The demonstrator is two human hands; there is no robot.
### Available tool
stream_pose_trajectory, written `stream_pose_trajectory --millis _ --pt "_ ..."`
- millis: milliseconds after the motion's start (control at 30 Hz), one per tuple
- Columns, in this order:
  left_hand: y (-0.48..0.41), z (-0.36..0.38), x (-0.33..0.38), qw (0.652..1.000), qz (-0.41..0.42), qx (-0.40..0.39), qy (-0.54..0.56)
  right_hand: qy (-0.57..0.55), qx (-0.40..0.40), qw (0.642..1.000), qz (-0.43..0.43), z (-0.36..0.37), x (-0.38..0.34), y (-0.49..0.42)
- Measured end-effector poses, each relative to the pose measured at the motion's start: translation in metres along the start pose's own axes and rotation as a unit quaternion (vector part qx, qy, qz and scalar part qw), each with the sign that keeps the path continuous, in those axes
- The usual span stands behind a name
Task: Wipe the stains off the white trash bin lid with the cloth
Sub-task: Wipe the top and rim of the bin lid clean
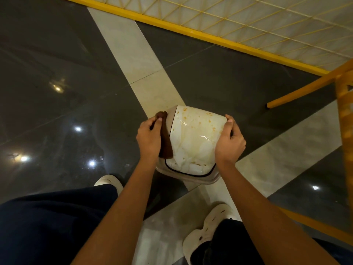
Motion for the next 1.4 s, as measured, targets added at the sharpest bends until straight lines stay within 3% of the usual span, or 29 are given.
stream_pose_trajectory --millis 100,267,400,500,700,800,833,900,967,1033,1267,1400 --pt "0.002 -0.004 -0.008 0.999 -0.027 -0.024 0.014 0.012 -0.048 0.999 -0.019 0.003 -0.001 -0.011" --pt "0.03 -0.004 -0.03 0.996 -0.067 -0.01 0.051 0.065 -0.227 0.969 -0.075 0.017 -0.013 -0.042" --pt "0.073 0.012 -0.044 0.992 -0.084 0.02 0.089 0.138 -0.435 0.888 -0.048 0.046 -0.037 -0.065" --pt "0.11 0.032 -0.048 0.988 -0.098 0.024 0.121 0.226 -0.536 0.811 -0.053 0.071 -0.059 -0.066" --pt "0.141 0.059 -0.044 0.979 -0.138 -0.03 0.15 0.308 -0.59 0.737 -0.116 0.097 -0.063 -0.052" --pt "0.143 0.049 -0.041 0.978 -0.145 -0.048 0.142 0.382 -0.556 0.708 -0.208 0.094 -0.063 -0.049" --pt "0.141 0.04 -0.042 0.976 -0.152 -0.038 0.15 0.387 -0.521 0.716 -0.259 0.09 -0.064 -0.045" --pt "0.133 0.016 -0.04 0.97 -0.171 0.009 0.175 0.333 -0.418 0.782 -0.321 0.072 -0.067 -0.027" --pt "0.116 -0.007 -0.037 0.965 -0.171 0.058 0.188 0.283 -0.324 0.85 -0.305 0.049 -0.061 -0.005" --pt "0.09 -0.021 -0.034 0.966 -0.153 0.068 0.196 0.271 -0.277 0.88 -0.273 0.03 -0.046 0.018" --pt "0.027 0.007 -0.022 0.99 -0.089 -0.089 0.069 0.292 -0.257 0.865 -0.316 0.021 -0.006 0.038" --pt "0.033 0.019 -0.037 0.998 -0.019 -0.039 0.048 0.28 -0.252 0.866 -0.328 0.021 -0.003 0.038"
Point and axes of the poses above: each hand's wrist, its own y-axis away from the middle knuckle, its own z-axis out of the palm, x = y × z, the point moved 2 cm from there along -y, towards the middle knuckle, and after that the axes turned 13 degrees about -y, right-handed, at the moved point
